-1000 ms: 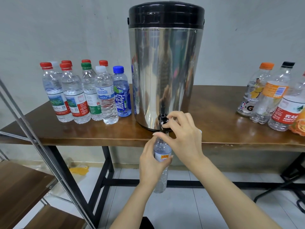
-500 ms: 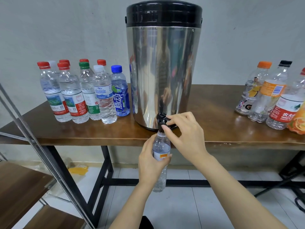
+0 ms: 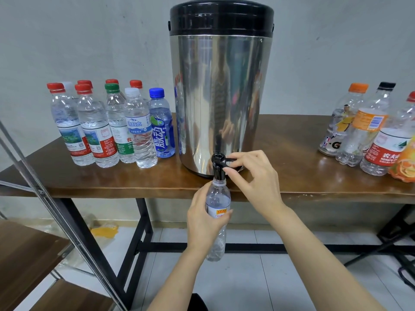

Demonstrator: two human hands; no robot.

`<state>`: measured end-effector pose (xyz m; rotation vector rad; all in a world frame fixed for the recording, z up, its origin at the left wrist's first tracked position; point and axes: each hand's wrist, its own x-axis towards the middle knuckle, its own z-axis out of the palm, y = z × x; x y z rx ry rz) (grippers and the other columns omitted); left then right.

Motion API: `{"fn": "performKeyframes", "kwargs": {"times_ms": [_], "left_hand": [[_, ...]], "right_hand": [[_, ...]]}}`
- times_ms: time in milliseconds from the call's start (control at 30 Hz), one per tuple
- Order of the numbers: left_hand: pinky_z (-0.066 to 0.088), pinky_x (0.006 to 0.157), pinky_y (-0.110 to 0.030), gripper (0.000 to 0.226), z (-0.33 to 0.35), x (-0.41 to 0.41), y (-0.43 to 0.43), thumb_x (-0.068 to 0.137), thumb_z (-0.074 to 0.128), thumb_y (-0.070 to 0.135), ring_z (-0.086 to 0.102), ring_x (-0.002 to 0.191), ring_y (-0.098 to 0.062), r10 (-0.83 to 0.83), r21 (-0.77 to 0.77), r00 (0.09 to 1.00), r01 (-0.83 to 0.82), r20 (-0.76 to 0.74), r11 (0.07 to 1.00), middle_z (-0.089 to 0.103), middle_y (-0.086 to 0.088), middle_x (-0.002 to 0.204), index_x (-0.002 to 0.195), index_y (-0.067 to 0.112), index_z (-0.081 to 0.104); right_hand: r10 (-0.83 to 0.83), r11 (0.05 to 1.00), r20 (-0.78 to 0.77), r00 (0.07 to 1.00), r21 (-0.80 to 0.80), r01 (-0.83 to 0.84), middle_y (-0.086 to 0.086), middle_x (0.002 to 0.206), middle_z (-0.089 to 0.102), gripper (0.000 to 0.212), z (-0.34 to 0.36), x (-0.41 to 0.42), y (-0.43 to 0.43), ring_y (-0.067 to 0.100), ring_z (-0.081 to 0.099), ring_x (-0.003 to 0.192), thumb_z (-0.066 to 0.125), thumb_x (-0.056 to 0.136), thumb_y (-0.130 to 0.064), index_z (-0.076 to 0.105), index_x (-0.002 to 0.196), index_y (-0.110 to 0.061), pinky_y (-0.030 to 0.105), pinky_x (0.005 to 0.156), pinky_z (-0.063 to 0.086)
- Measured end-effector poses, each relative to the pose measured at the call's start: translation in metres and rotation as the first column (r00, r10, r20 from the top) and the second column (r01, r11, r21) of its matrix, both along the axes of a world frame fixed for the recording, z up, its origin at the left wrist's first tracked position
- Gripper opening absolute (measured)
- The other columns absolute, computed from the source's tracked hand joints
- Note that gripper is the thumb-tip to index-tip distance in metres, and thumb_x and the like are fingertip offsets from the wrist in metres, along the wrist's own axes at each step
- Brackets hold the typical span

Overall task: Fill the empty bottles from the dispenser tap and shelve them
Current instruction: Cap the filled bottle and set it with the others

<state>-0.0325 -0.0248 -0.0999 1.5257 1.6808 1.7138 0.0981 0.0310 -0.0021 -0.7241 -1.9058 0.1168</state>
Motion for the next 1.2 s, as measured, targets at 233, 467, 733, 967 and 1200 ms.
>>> {"fn": "performKeyframes", "kwargs": {"times_ms": [233, 467, 733, 967, 1200], "left_hand": [[0.043, 0.09, -0.007, 0.081, 0.0, -0.001, 0.0, 0.064, 0.092, 0.019, 0.055, 0.117, 0.003, 0.003, 0.015, 1.0, -0.003, 0.003, 1.0, 0.058, 0.024, 0.123, 0.127, 0.045, 0.048], [0.042, 0.09, -0.006, 0.083, 0.0, 0.0, -0.001, 0.065, 0.091, 0.015, 0.055, 0.117, 0.005, 0.004, 0.033, 1.0, -0.005, 0.012, 0.999, 0.058, 0.026, 0.123, 0.124, 0.051, 0.046], [0.041, 0.088, -0.003, 0.083, 0.0, 0.001, -0.001, 0.066, 0.091, 0.019, 0.051, 0.117, 0.012, 0.015, 0.005, 1.0, -0.015, -0.005, 1.0, 0.056, 0.029, 0.122, 0.123, 0.054, 0.043], [0.04, 0.087, -0.002, 0.082, 0.0, 0.0, -0.001, 0.066, 0.09, 0.018, 0.052, 0.116, 0.012, 0.008, 0.0, 1.0, -0.008, -0.002, 1.0, 0.056, 0.028, 0.123, 0.123, 0.054, 0.043], [0.04, 0.086, -0.001, 0.082, 0.0, 0.001, -0.001, 0.066, 0.091, 0.018, 0.051, 0.115, 0.014, 0.009, 0.0, 1.0, -0.009, 0.0, 1.0, 0.055, 0.029, 0.122, 0.123, 0.053, 0.043]], "right_hand": [[0.028, 1.0, -0.196, 0.98, 0.003, -0.028, -0.013, 0.104, 0.068, 0.017, -0.017, -0.015, 0.002, 0.013, 0.059, 0.095, 0.065, 0.089, -0.029, 0.069, 0.086, -0.012, 0.019, 0.079, 0.047], [0.034, 0.995, -0.276, 0.961, -0.083, -0.059, -0.013, 0.106, 0.069, 0.018, -0.021, -0.019, 0.002, 0.013, 0.06, 0.099, 0.064, 0.088, -0.033, 0.069, 0.088, -0.015, 0.024, 0.08, 0.048], [0.037, 0.994, -0.284, 0.958, -0.085, -0.063, -0.013, 0.105, 0.069, 0.018, -0.022, -0.019, 0.002, 0.013, 0.06, 0.097, 0.064, 0.088, -0.032, 0.069, 0.087, -0.015, 0.019, 0.079, 0.046], [0.044, 0.995, -0.291, 0.956, -0.075, -0.068, -0.011, 0.105, 0.069, 0.018, -0.022, -0.019, 0.002, 0.014, 0.061, 0.097, 0.064, 0.088, -0.031, 0.069, 0.088, -0.014, 0.022, 0.079, 0.048], [0.048, 0.995, -0.305, 0.951, -0.067, -0.072, -0.012, 0.105, 0.068, 0.019, -0.022, -0.019, 0.002, 0.015, 0.062, 0.097, 0.065, 0.088, -0.03, 0.069, 0.089, -0.012, 0.022, 0.079, 0.05]]}}
